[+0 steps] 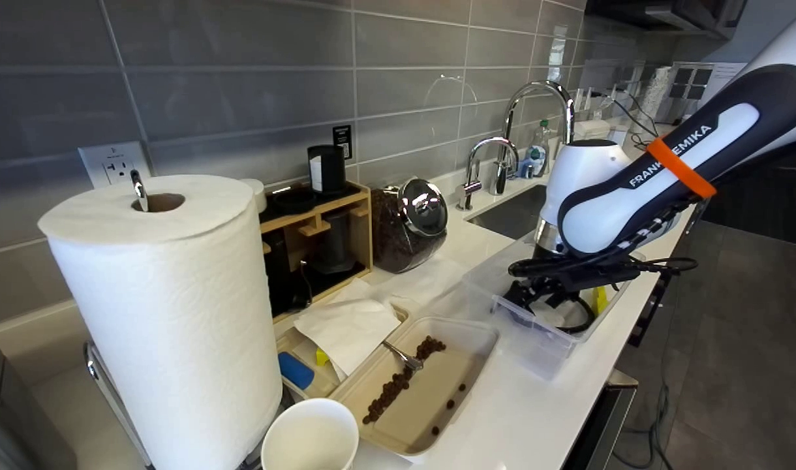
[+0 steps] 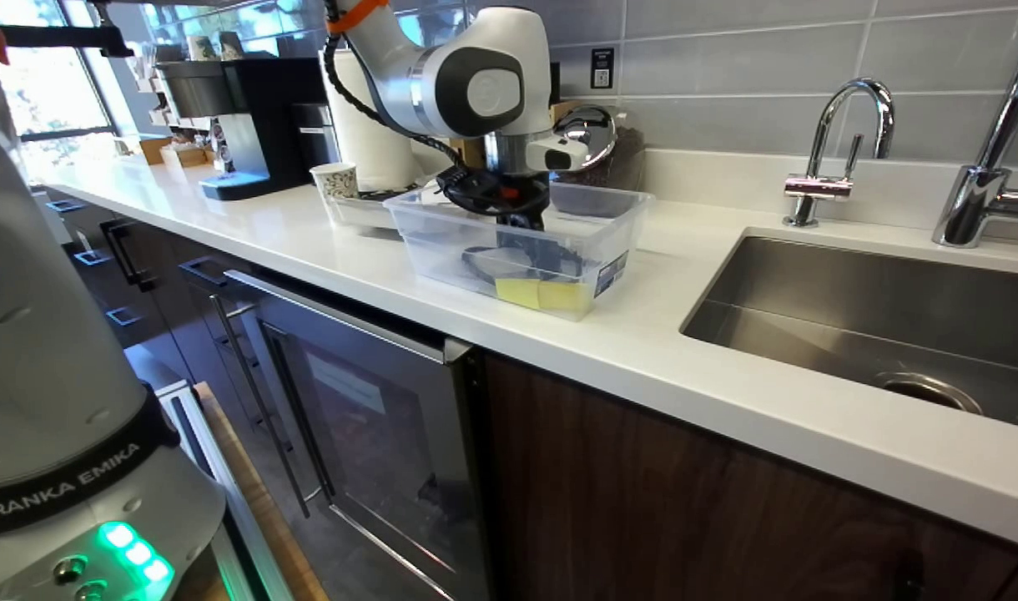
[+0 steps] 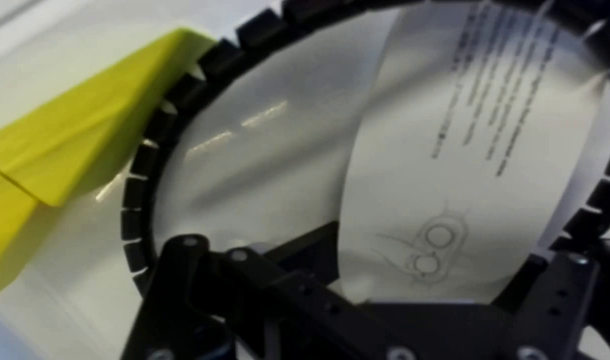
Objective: Pick up the white oval shaped paper from the tote and place it on the counter
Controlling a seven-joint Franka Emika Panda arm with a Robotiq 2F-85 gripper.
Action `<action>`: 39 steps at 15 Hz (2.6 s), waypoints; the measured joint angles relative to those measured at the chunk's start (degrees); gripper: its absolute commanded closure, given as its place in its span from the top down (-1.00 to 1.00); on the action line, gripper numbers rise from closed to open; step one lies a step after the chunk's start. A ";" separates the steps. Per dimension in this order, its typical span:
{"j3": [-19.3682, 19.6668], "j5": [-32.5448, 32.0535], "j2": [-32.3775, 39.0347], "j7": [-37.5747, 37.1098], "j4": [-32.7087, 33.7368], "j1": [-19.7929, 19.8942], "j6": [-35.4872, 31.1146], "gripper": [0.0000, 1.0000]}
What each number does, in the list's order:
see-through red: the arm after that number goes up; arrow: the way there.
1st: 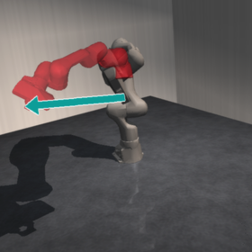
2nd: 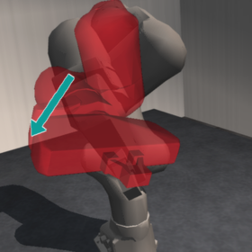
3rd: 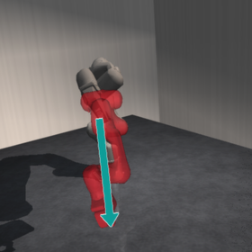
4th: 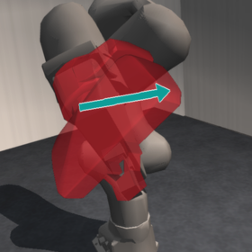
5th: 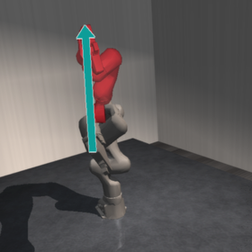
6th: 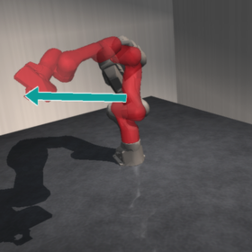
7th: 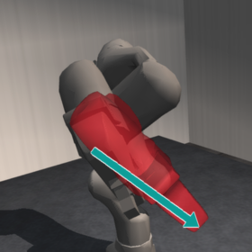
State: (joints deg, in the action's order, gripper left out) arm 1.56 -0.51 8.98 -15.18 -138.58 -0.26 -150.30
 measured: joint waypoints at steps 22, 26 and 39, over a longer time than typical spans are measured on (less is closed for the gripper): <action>0.59 -3.09 -16.13 -1.45 -1.17 1.21 2.23 -1.00; 0.41 -3.01 -19.72 -1.19 -1.29 1.80 0.87 -1.00; 0.77 -0.75 -19.60 3.61 2.19 2.41 0.89 -1.00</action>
State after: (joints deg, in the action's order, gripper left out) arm 2.34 -1.26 -10.61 -11.57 -136.39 2.15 -149.41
